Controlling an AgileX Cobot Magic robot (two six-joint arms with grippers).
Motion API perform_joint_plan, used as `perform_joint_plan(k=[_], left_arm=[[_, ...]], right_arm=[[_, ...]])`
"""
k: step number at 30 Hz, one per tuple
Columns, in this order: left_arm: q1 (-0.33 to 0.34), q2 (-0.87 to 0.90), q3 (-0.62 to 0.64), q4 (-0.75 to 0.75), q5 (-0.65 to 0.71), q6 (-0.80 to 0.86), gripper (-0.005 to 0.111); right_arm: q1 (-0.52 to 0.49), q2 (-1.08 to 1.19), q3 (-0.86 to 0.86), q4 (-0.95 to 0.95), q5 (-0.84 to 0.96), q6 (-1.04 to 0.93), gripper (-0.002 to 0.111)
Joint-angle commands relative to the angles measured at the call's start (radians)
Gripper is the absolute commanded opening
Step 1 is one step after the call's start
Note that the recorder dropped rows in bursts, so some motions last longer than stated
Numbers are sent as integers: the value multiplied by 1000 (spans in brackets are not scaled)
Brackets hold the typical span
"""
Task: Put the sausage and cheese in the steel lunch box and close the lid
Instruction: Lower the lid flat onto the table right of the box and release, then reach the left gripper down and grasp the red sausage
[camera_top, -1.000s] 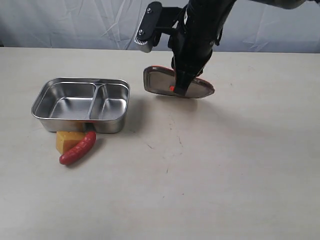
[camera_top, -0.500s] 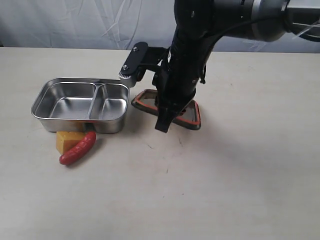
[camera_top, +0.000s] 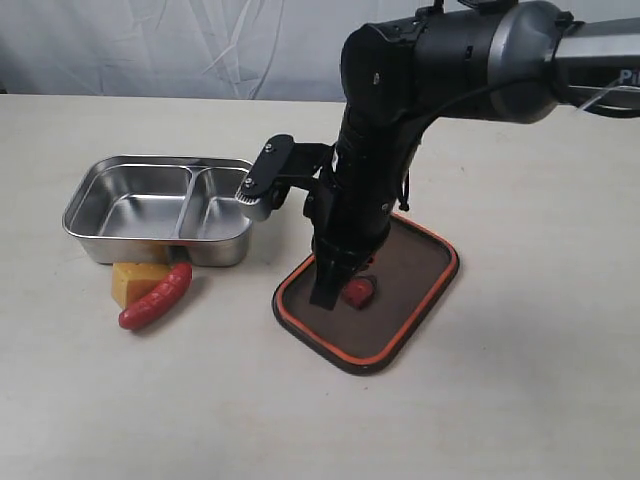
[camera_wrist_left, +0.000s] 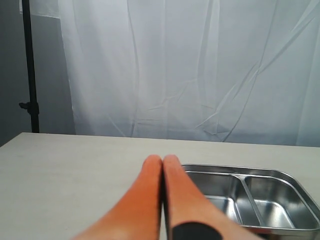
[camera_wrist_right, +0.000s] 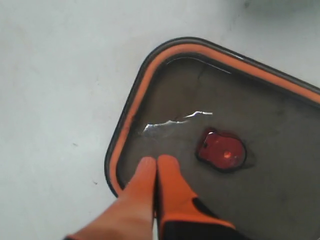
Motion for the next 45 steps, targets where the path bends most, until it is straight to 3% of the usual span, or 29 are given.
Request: perform_joint_plan(k=[1, 3, 5, 10, 16, 19, 23, 28, 37, 41, 45], left_arm=[[-9, -4, 1, -186, -135, -49, 0], [-9, -4, 1, -358, -194, -72, 0], [-9, -4, 1, -405, -189, -62, 0], [-9, 114, -54, -399, -37, -63, 0], [-9, 431, -318, -312, 110, 86, 0], [-9, 647, -481, -312, 262, 212, 0], [-9, 921, -697, -378, 623, 359, 0], [-9, 1147, -801, -484, 861, 485, 4], [-9, 1311, -812, -664, 937, 796, 57], [-36, 1366, -812, -776, 922, 928, 59], [-110, 1429, -812, -757, 834, 940, 59]], right_arm=[[2, -7, 7, -70, -59, 125, -1], [0, -23, 7, -128, -115, 243, -1], [-17, -40, 7, -142, -160, 339, -1], [-102, -94, 7, -135, -197, 496, -1], [-188, -147, 7, -130, -167, 516, -1], [-207, -154, 7, -136, -163, 516, -1], [-207, -154, 7, -146, -168, 516, -1], [-207, -154, 7, -160, -175, 516, -1], [-207, -154, 7, -174, -200, 516, -1], [-207, -154, 7, -182, -211, 516, -1], [-207, -154, 7, -183, -209, 516, -1]])
